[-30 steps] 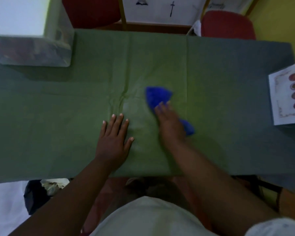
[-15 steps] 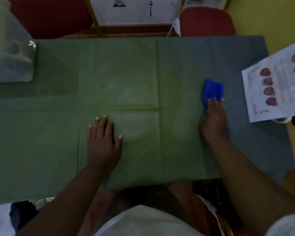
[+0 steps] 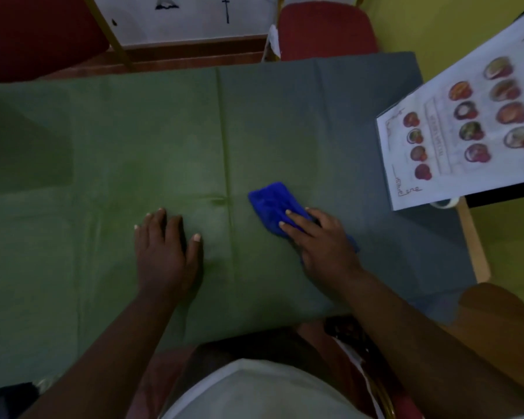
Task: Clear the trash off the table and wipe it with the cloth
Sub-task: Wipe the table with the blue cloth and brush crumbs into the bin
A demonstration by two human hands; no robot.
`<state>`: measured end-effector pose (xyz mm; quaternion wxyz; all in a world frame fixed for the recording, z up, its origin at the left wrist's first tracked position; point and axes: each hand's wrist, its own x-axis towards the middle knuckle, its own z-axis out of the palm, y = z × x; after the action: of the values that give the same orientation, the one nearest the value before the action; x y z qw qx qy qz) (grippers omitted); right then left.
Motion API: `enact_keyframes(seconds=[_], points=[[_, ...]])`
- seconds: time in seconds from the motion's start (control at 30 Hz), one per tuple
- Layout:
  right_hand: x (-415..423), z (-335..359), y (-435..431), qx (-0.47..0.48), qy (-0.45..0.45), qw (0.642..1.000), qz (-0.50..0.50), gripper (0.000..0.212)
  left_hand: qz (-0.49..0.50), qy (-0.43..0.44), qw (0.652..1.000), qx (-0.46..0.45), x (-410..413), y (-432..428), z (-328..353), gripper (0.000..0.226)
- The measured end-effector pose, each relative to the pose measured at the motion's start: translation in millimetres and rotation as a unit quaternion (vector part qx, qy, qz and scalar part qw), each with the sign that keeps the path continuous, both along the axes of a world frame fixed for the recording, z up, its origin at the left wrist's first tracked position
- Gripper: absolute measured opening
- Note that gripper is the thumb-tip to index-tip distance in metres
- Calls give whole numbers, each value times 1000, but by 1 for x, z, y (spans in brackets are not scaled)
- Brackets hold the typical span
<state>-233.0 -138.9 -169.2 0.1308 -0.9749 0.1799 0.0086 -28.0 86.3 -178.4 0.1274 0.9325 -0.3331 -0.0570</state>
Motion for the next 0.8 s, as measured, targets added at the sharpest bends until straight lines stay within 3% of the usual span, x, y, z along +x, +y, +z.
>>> enact_keyframes(seconds=[0.1,0.2,0.27,0.37,0.47,0.57,0.67,0.8], points=[[-16,19,-2,-16,-40,999,15,51,-60,50,995,-55,-18,-39,11,56],[-32,37,6,24,-111,981,-156,50,-96,130,984,-78,-38,-81,22,63],[-41,46,14,108,-147,920,-346,37,-119,152,978,-79,-44,-104,25,67],[-50,41,25,273,-62,787,-550,33,-143,167,975,-44,-43,-129,30,77],[-48,27,34,363,-53,713,-598,36,-129,165,977,27,-38,-146,32,76],[-36,24,31,372,-73,692,-614,39,-59,259,959,95,-30,-156,37,60],[-25,23,24,370,-84,684,-623,29,-98,298,935,164,-27,-156,43,41],[-20,32,22,375,-156,667,-624,26,-77,368,924,66,-31,-145,44,27]])
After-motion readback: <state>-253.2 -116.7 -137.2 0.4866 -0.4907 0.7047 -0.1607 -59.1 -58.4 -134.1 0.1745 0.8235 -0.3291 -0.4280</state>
